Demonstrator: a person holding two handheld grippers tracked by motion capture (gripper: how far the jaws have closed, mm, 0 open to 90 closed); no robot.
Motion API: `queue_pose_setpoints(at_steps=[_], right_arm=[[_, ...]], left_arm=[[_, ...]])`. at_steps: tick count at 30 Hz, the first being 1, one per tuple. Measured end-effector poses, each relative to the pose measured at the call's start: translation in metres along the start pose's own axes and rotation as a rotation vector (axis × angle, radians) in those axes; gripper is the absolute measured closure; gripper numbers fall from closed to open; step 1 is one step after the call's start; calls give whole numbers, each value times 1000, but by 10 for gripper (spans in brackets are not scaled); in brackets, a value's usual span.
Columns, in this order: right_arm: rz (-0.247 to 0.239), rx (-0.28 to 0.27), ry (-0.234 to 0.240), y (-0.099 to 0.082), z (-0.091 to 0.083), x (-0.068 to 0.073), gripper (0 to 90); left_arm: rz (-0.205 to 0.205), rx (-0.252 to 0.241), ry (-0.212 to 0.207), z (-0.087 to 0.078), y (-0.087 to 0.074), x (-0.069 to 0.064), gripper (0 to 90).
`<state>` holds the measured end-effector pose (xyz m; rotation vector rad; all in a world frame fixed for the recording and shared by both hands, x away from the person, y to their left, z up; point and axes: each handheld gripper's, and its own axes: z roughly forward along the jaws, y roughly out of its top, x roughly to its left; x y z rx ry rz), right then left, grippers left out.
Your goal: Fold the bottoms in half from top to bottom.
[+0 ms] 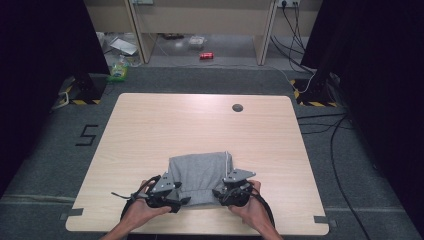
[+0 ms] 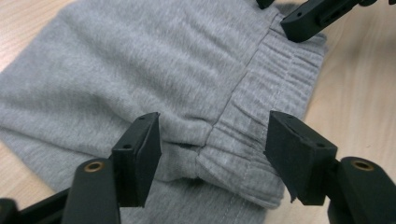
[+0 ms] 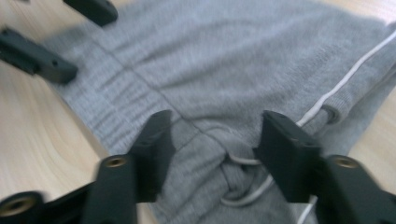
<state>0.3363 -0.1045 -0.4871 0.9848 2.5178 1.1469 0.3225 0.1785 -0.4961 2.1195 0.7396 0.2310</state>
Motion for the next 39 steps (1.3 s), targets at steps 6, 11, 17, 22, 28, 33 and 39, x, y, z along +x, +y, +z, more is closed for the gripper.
queue_pose_setpoints(at_steps=[6,11,17,22,28,33,39], right_arm=[[37,-91,-4,18,-15,-18,352],[52,-118,-33,32,-15,-34,341],[71,-108,-78,43,-4,-58,332],[104,-88,-74,47,9,-73,329],[127,-77,-79,48,20,-86,327],[138,-64,-75,45,25,-90,324],[151,-58,-73,42,28,-95,318]], left_arm=[[-54,-54,17,-15,14,18,301],[-103,-49,59,-11,19,40,290],[-152,-19,113,1,18,66,282],[-184,14,147,9,15,86,280],[-212,49,165,15,8,101,278],[-233,55,166,14,3,108,271],[-237,52,170,14,3,110,267]])
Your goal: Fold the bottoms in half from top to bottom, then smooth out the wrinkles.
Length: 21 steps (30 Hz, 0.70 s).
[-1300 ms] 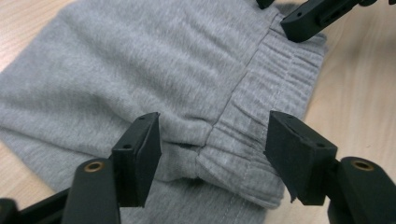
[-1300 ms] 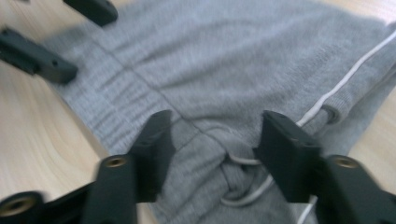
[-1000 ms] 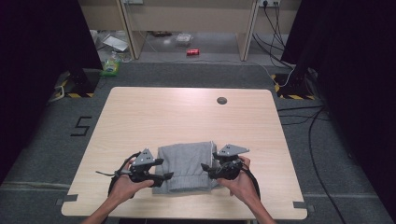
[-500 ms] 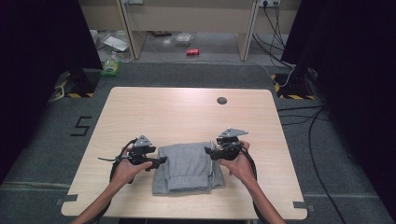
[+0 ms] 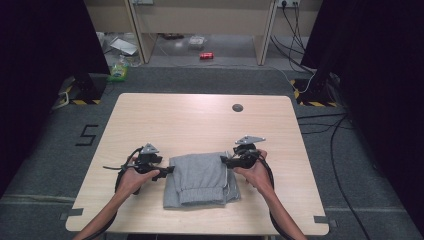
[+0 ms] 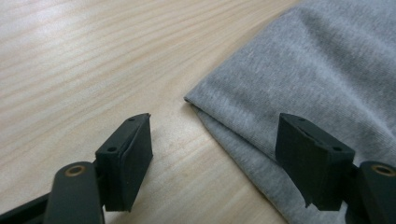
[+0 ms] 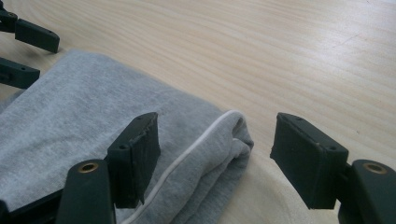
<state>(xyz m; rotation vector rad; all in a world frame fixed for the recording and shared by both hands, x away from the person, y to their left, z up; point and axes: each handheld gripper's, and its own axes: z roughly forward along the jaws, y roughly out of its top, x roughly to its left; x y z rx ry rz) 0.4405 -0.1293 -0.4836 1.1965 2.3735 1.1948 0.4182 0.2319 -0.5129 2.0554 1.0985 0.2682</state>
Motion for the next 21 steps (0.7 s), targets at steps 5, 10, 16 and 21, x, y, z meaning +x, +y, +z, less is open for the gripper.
queue_pose_setpoints(at_steps=[5,10,16,21], right_arm=[[9,-2,7,-1,2,-2,315],[12,-6,10,2,4,-3,315],[7,-11,14,8,8,-2,315],[3,-6,16,9,14,-4,331]], left_arm=[[5,1,2,1,1,0,268],[8,-7,-2,1,3,-2,268],[22,-3,1,4,2,-4,269],[33,-7,6,5,2,-5,286]])
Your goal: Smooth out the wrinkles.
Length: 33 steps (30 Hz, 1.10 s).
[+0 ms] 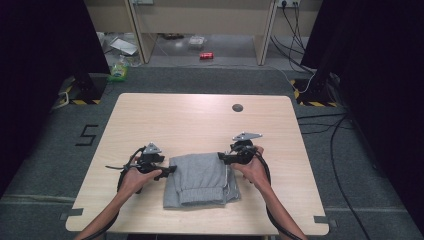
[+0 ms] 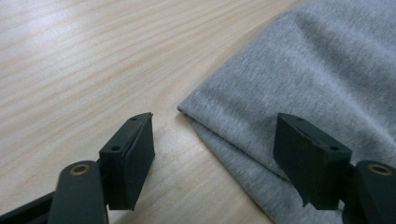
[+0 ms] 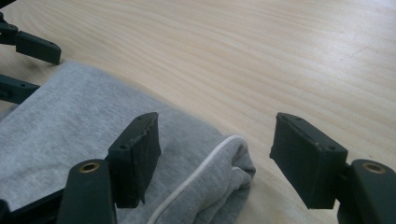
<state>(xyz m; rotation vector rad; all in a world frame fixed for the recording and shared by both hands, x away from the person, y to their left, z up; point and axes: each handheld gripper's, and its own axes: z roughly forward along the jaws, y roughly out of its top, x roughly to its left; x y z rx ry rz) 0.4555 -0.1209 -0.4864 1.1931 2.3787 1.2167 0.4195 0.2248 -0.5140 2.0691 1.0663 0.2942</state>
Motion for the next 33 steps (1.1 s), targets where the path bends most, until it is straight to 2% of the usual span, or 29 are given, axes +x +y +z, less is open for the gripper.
queue_pose_setpoints(at_steps=[5,9,14,16,18,20,25,29,33], right_arm=[[7,28,5,-6,6,-5,371],[30,51,31,-12,10,-8,431],[31,62,45,-18,14,-6,475],[32,64,45,-18,14,-6,487],[30,63,47,-19,13,-7,508],[36,59,48,-19,13,-7,532],[72,44,40,-22,11,-7,613],[84,32,32,-21,10,-6,677],[103,15,31,-20,12,-8,709]], left_arm=[[14,-3,10,0,0,1,329],[17,-14,2,0,-1,1,380],[-14,-34,-20,2,1,4,384],[-10,-41,-26,4,1,5,397],[8,-45,-16,5,1,4,451],[27,-52,-22,6,1,2,541],[35,-61,-51,7,0,-1,731],[51,-73,-40,7,-1,-3,815],[64,-72,-24,9,2,-2,844]])
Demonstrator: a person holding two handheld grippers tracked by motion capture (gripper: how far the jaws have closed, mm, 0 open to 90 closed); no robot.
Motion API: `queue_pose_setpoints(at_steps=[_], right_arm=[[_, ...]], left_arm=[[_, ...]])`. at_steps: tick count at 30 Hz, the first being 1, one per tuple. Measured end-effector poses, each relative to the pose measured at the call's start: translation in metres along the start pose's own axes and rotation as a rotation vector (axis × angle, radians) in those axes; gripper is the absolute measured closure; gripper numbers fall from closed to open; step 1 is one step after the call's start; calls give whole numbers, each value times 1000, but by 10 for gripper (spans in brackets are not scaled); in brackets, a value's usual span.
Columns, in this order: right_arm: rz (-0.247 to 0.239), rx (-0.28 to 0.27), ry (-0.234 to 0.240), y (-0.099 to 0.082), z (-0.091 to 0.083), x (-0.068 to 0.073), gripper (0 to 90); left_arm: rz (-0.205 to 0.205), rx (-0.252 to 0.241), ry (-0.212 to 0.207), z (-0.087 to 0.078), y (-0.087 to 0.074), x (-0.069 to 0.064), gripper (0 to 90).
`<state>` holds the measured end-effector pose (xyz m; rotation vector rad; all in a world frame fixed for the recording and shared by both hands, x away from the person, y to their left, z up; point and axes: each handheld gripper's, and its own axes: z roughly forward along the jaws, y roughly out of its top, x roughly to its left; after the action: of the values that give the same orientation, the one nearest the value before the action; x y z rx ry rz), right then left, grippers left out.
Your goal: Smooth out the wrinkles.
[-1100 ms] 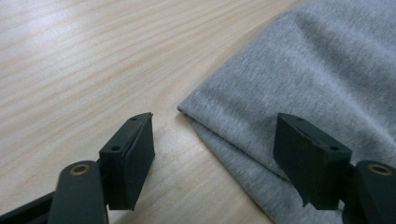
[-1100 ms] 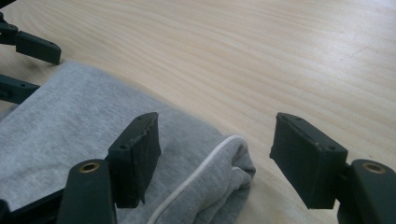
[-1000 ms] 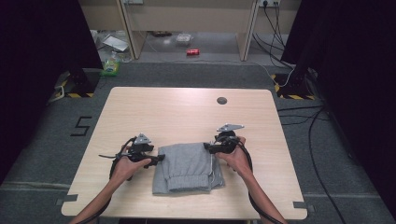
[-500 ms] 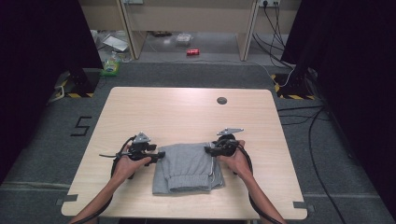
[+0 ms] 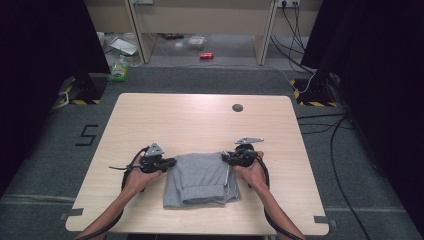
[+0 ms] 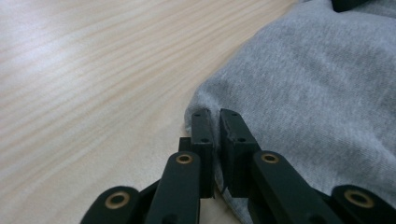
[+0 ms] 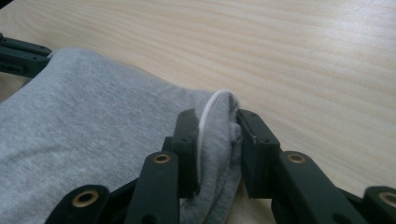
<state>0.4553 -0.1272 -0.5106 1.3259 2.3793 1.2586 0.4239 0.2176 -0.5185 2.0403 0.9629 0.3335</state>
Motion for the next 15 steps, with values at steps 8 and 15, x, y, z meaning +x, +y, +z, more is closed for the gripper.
queue_pose_setpoints(at_steps=[8,15], right_arm=[[28,-21,-32,15,9,-12,720],[56,-24,-59,36,25,-29,719]], left_arm=[[-17,6,30,16,16,12,848],[-28,21,56,30,32,30,844]])
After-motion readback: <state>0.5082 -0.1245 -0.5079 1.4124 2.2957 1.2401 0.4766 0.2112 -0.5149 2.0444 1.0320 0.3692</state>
